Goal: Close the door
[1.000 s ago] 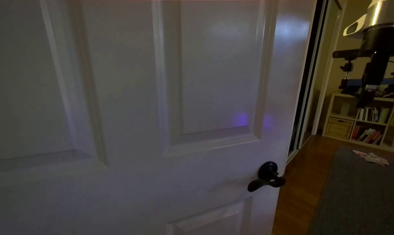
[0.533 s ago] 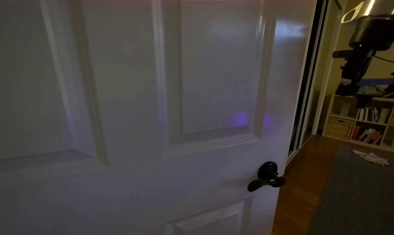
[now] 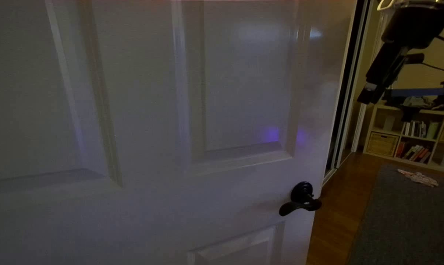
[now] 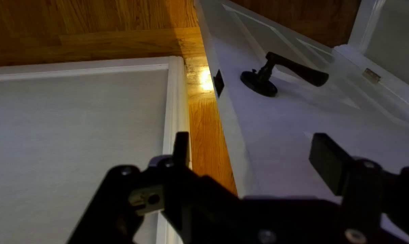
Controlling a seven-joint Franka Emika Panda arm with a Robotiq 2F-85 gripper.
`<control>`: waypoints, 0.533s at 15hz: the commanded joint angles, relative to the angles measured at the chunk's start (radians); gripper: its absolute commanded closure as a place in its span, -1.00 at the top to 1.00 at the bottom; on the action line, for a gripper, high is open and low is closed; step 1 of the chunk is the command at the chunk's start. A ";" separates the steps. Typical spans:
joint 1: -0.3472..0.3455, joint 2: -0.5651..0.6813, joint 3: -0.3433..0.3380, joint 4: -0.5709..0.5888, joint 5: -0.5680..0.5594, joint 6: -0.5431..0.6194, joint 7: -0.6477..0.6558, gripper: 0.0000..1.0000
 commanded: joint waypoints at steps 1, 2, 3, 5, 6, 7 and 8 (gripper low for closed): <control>0.035 0.002 0.000 0.017 0.034 0.048 0.035 0.21; 0.045 0.002 0.001 0.025 0.043 0.052 0.036 0.05; 0.056 0.000 0.001 0.031 0.053 0.054 0.032 -0.07; 0.077 -0.001 0.004 0.041 0.071 0.061 0.029 -0.34; 0.091 0.003 0.006 0.051 0.082 0.057 0.025 -0.45; 0.100 0.005 0.007 0.057 0.089 0.058 0.024 -0.59; 0.111 0.011 0.010 0.065 0.098 0.057 0.021 -0.71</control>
